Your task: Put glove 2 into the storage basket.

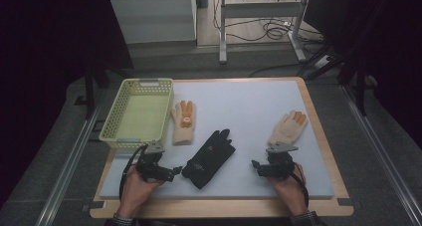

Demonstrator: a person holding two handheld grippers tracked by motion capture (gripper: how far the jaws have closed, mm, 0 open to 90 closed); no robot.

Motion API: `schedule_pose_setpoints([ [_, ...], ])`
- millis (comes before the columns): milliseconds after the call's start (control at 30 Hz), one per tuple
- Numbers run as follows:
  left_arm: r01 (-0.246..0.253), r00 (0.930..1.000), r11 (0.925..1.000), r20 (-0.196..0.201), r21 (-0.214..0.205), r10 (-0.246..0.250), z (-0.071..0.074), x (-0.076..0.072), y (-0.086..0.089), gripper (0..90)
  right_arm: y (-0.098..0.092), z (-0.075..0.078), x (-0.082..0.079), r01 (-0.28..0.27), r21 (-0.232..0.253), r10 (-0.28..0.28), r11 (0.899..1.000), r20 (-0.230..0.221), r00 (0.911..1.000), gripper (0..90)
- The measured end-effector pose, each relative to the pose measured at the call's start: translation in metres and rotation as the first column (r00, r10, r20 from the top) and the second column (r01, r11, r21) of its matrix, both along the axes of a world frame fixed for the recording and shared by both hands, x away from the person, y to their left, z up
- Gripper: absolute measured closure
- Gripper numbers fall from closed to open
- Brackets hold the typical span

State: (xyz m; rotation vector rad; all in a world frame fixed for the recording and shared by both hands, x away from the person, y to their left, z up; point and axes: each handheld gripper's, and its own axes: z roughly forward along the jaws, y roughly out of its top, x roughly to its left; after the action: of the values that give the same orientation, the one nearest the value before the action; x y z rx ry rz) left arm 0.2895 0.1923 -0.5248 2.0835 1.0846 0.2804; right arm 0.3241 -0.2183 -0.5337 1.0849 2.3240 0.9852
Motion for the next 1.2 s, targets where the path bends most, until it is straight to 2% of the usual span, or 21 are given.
schedule_pose_setpoints([
  [100,0.032,0.9995,0.9994,-0.001,-0.015,-0.032,0.009,-0.001,-0.010,0.0,0.000,0.000,0.000,0.000,0.001,0.000,1.000,0.000,1.0000,24.5],
  [133,0.063,0.9980,0.9980,-0.006,-0.007,-0.063,0.013,-0.001,-0.018,0.0,0.000,0.000,0.000,0.000,0.001,0.000,1.000,0.000,1.0000,24.5],
  [167,0.063,0.9980,0.9980,-0.006,-0.007,-0.063,0.013,-0.001,-0.018,0.0,0.000,0.000,0.000,0.000,0.001,0.000,1.000,0.000,1.0000,24.5],
  [333,0.129,0.9916,0.9915,-0.008,0.014,-0.129,0.022,0.002,-0.045,0.0,0.000,0.000,0.000,0.000,0.001,0.000,1.000,0.000,1.0000,24.5],
  [600,0.193,0.9809,0.9800,-0.029,0.046,-0.192,0.025,0.011,-0.096,0.0,0.000,0.000,0.000,-0.001,0.003,0.001,1.000,-0.001,1.0000,24.3],
  [700,0.187,0.9820,0.9800,-0.034,0.067,-0.186,0.022,0.013,-0.105,0.0,0.000,0.000,0.000,-0.002,0.003,0.002,1.000,-0.001,1.0000,24.3],
  [733,0.159,0.9871,0.9810,-0.031,0.110,-0.157,0.016,0.017,-0.112,0.0,0.000,0.000,0.000,-0.002,0.003,0.002,1.000,-0.001,1.0000,24.2],
  [767,0.159,0.9871,0.9810,-0.031,0.110,-0.157,0.016,0.017,-0.112,0.0,0.000,0.000,0.000,-0.002,0.003,0.002,1.000,-0.001,1.0000,24.2],
  [833,0.134,0.9908,0.9797,-0.037,0.149,-0.130,0.010,0.022,-0.115,0.0,-0.001,0.000,0.000,-0.002,0.004,0.002,1.000,-0.002,1.0000,24.1],
  [933,0.123,0.9905,0.9829,-0.077,0.137,-0.114,-0.002,0.032,-0.110,0.0,-0.001,0.000,0.000,-0.003,0.005,0.003,1.000,-0.002,1.0000,24.0],
  [967,0.123,0.9905,0.9829,-0.077,0.137,-0.114,-0.002,0.032,-0.110,0.0,-0.001,0.000,0.000,-0.003,0.005,0.003,1.000,-0.002,1.0000,24.0],
  [1033,0.131,0.9875,0.9820,-0.106,0.137,-0.117,-0.008,0.036,-0.110,0.0,-0.001,0.000,0.000,-0.003,0.005,0.003,1.000,-0.002,1.0000,23.9],
  [1067,0.128,0.9882,0.9822,-0.102,0.137,-0.115,-0.010,0.035,-0.110,0.0,-0.001,0.000,0.000,-0.003,0.005,0.003,1.000,-0.002,1.0000,23.9],
  [1167,0.138,0.9879,0.9769,-0.094,0.163,-0.124,-0.010,0.031,-0.115,0.0,0.000,0.000,0.000,-0.003,0.005,0.003,1.000,-0.003,1.0000,23.9],
  [1200,0.151,0.9870,0.9689,-0.084,0.196,-0.137,-0.011,0.029,-0.118,0.0,0.000,0.000,0.000,-0.003,0.005,0.003,1.000,-0.002,1.0000,23.9],
])
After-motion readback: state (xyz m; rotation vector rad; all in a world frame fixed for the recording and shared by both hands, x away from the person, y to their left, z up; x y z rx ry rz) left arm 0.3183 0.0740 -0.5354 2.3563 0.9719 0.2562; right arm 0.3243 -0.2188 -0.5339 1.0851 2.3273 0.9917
